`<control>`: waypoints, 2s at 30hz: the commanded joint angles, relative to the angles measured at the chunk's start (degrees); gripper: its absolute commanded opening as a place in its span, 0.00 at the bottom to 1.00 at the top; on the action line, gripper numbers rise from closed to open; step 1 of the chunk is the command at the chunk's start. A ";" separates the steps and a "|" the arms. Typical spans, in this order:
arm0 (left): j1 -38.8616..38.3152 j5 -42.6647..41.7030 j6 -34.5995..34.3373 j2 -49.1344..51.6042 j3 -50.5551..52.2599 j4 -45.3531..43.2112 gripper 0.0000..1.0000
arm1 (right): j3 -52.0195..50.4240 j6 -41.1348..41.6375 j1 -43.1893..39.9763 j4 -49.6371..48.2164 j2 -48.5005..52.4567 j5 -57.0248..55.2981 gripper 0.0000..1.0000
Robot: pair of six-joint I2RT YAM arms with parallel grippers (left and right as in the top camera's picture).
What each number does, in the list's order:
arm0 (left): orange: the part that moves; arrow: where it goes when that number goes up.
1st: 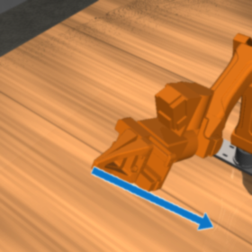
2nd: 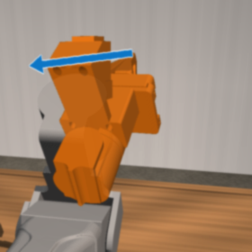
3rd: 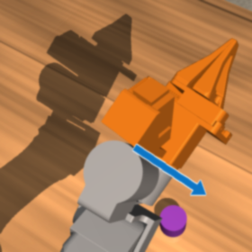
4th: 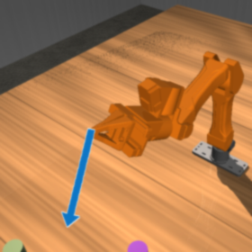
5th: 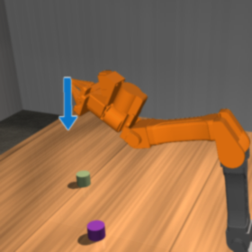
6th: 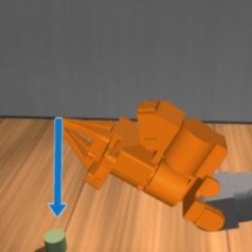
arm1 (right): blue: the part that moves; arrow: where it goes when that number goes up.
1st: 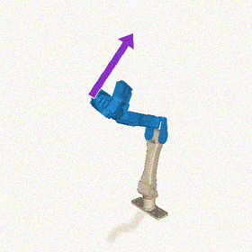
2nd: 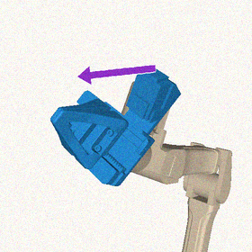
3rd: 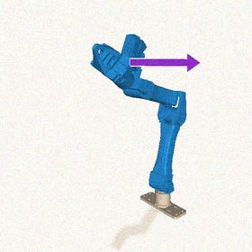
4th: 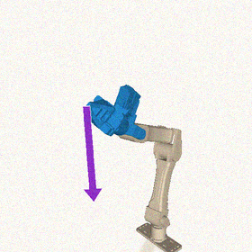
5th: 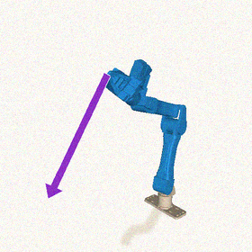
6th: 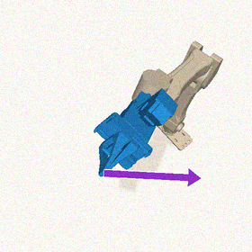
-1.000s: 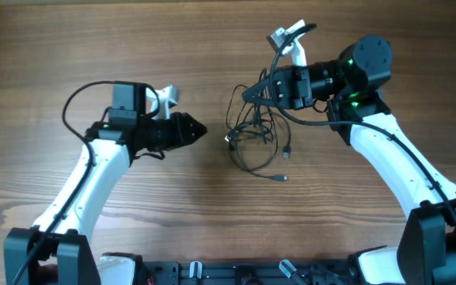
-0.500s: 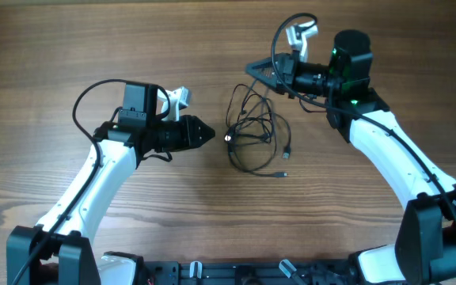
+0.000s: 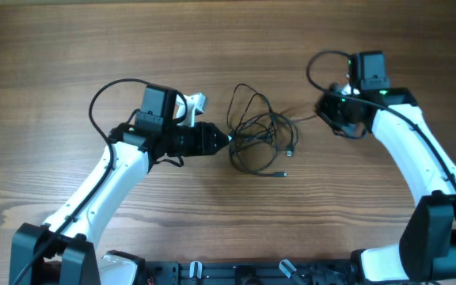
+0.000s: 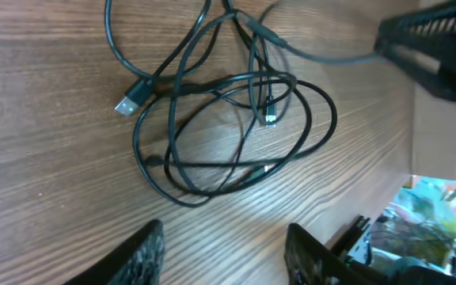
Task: Untangle cables
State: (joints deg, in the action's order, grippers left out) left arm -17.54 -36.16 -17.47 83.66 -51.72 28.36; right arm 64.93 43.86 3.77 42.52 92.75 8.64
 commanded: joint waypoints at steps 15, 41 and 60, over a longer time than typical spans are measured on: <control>-3.58 3.04 -13.68 5.09 -0.11 -7.15 0.72 | 1.38 -16.94 -1.01 11.54 -1.40 7.80 0.77; -12.17 2.14 -13.00 11.17 -0.13 -12.87 0.49 | 1.38 -16.90 -1.01 12.02 -1.38 8.07 0.77; -14.38 16.68 -46.73 14.93 -0.13 -28.83 0.71 | 1.38 -18.27 -1.01 12.37 -1.38 8.26 0.77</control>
State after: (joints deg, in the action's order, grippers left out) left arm -30.65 -23.75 -53.25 96.40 -51.70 0.95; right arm 65.10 26.68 2.68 54.68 92.66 16.10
